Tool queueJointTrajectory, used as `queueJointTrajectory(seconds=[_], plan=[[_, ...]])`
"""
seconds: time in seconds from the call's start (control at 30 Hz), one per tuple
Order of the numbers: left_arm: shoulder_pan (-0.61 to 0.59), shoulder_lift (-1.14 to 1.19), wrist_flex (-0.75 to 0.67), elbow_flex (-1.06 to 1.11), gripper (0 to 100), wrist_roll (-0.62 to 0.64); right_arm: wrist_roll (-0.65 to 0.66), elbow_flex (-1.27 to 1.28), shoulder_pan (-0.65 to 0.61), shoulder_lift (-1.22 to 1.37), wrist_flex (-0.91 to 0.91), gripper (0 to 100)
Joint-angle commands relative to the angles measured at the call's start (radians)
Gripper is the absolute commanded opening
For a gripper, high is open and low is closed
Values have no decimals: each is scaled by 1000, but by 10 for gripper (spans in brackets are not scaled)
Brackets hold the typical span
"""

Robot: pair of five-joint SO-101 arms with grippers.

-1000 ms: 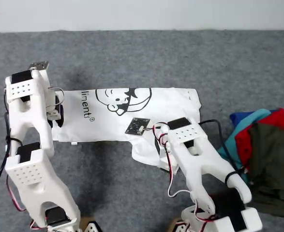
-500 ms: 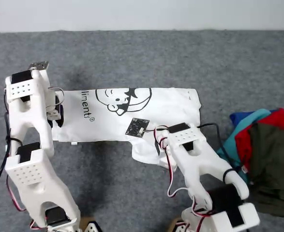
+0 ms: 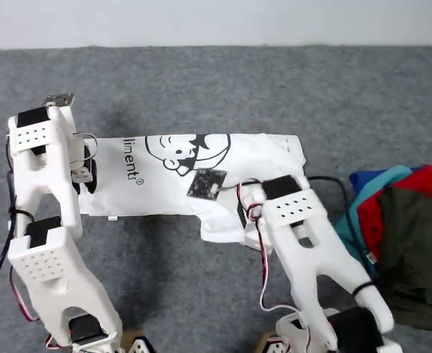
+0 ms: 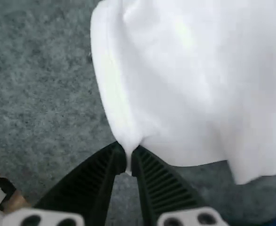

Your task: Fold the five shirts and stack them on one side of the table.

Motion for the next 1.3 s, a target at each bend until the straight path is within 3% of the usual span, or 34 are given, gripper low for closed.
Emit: queueJointTrajectory(seconds=[0.0,0.53,0.93,1.27], plan=[[-3,-34,5,-8,97,-15,9,-81,54,-41,-48,11],[-3,-34,5,-8,97,-15,8,-87,81,248,-605,11],[-2,-34,5,-8,97,-15,-44,-233,160,306,-628,10],[-2,-34,5,-8,97,-15,-51,-313,156,549,-628,35]])
